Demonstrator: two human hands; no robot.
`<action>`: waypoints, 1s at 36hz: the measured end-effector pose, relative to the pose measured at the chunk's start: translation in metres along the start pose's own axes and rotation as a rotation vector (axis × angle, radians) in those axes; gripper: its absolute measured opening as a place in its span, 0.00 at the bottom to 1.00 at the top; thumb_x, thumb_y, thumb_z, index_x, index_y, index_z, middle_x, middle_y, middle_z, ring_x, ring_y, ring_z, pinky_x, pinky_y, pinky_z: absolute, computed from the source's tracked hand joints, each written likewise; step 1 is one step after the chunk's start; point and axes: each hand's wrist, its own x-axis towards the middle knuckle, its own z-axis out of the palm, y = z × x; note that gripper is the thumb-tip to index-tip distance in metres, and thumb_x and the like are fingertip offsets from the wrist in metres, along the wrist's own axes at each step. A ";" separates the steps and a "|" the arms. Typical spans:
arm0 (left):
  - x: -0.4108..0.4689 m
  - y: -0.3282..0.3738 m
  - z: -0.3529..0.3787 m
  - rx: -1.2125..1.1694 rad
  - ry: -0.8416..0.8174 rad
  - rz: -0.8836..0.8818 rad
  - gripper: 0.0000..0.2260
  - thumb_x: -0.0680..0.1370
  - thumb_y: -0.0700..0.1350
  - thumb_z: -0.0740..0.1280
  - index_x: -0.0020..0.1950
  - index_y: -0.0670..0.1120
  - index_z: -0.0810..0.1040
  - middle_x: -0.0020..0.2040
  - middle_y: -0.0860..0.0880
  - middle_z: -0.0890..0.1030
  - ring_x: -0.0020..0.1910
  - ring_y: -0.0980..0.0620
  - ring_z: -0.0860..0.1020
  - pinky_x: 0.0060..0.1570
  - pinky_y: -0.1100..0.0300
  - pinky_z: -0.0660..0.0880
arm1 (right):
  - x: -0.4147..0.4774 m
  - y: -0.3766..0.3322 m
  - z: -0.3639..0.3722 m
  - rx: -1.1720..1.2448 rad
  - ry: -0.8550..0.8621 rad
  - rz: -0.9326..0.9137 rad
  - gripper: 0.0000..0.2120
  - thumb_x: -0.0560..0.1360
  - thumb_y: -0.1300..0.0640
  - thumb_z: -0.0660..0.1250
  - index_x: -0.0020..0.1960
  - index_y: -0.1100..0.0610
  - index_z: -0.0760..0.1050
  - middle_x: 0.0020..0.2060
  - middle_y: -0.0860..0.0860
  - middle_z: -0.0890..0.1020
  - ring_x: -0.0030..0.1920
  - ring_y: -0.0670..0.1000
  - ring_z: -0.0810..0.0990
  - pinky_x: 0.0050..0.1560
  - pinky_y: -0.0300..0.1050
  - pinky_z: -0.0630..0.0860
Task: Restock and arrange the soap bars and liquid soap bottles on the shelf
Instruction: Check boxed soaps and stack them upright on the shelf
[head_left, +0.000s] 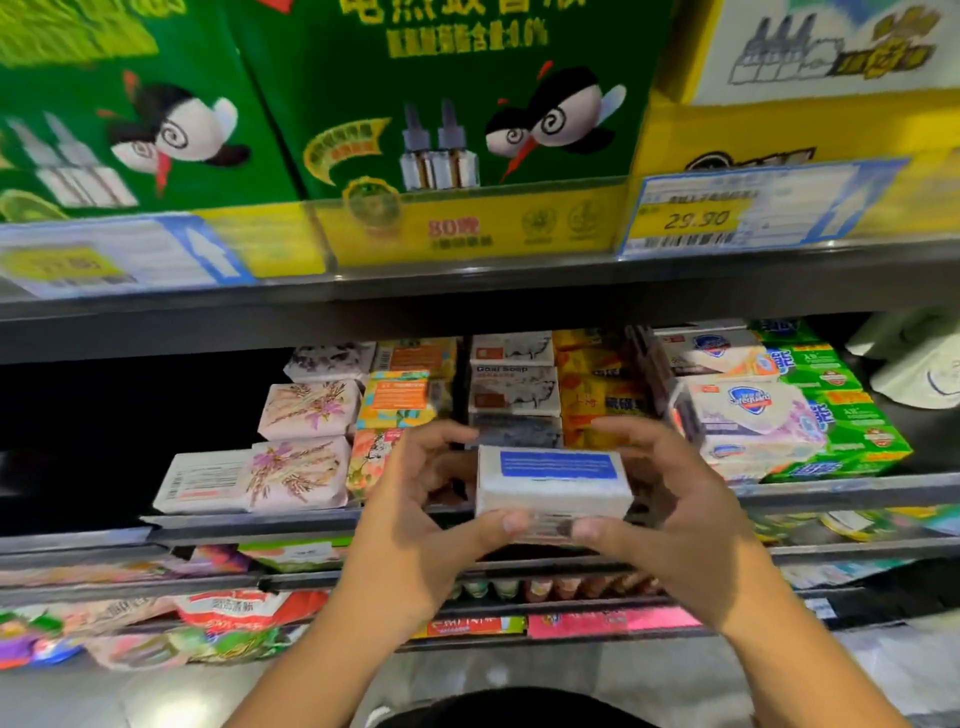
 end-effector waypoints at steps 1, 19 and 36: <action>-0.001 -0.002 -0.003 0.019 -0.009 0.001 0.28 0.58 0.54 0.81 0.54 0.66 0.75 0.52 0.54 0.84 0.52 0.52 0.82 0.50 0.46 0.81 | 0.001 -0.004 0.002 0.042 0.010 -0.027 0.33 0.56 0.43 0.79 0.59 0.31 0.73 0.54 0.41 0.83 0.55 0.46 0.82 0.54 0.47 0.80; -0.011 -0.028 -0.086 0.277 0.024 0.034 0.31 0.61 0.52 0.84 0.58 0.61 0.72 0.52 0.68 0.80 0.52 0.69 0.77 0.46 0.74 0.73 | 0.024 -0.051 0.100 -0.090 -0.075 -0.114 0.32 0.54 0.39 0.80 0.57 0.30 0.74 0.51 0.38 0.82 0.54 0.42 0.80 0.53 0.39 0.78; -0.022 -0.011 -0.197 -0.465 0.127 -0.608 0.30 0.60 0.58 0.79 0.57 0.43 0.83 0.56 0.35 0.83 0.49 0.36 0.79 0.39 0.52 0.67 | 0.048 -0.068 0.207 -0.006 -0.269 0.365 0.21 0.75 0.47 0.70 0.58 0.64 0.80 0.56 0.62 0.81 0.45 0.33 0.77 0.33 0.24 0.70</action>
